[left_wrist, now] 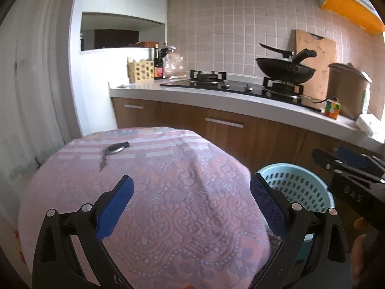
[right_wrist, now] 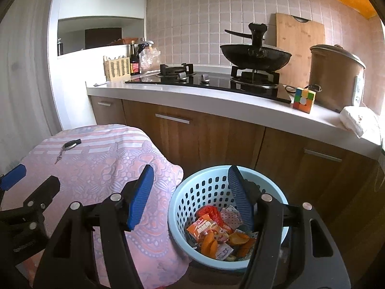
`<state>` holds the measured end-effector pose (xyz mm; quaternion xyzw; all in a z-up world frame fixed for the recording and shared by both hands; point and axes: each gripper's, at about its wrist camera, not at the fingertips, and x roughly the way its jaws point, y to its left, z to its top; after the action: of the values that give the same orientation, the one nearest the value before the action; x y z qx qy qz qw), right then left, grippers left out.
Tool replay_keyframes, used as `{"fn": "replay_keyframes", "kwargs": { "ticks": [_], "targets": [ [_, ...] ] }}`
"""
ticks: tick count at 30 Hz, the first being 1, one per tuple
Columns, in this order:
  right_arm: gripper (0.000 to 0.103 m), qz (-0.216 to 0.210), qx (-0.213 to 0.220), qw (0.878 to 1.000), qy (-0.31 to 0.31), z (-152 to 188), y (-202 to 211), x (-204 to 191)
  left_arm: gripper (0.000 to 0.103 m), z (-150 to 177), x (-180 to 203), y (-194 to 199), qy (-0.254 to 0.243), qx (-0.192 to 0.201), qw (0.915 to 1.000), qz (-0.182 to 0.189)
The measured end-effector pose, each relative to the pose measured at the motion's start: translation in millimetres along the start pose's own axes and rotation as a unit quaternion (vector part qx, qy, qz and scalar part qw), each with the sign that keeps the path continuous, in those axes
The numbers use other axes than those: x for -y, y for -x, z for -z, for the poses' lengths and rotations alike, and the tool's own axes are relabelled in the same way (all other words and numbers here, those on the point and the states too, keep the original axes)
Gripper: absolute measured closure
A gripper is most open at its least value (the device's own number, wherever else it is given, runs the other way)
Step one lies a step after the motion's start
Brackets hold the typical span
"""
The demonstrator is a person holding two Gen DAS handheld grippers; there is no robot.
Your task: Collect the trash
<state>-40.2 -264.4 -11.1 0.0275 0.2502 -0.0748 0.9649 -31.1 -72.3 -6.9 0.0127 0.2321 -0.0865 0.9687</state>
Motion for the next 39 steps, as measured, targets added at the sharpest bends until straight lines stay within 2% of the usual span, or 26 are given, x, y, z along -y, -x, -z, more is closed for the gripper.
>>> {"fn": "replay_keyframes", "kwargs": {
  "ticks": [5, 14, 39],
  "targets": [
    [0.043, 0.016, 0.012, 1.000, 0.011, -1.1, 6.2, -2.9, 0.009, 0.0, -0.8, 5.5, 0.003, 0.007, 1.0000, -0.003],
    [0.043, 0.021, 0.025, 0.999, 0.012, -2.2, 11.0, -6.7, 0.009, -0.1, -0.6, 4.7, 0.006, 0.006, 1.0000, 0.002],
    [0.043, 0.007, 0.023, 1.000, 0.010, -2.3, 10.4, -9.3, 0.009, 0.3, -0.1, 5.5, 0.018, 0.012, 0.9998, 0.004]
  ]
}}
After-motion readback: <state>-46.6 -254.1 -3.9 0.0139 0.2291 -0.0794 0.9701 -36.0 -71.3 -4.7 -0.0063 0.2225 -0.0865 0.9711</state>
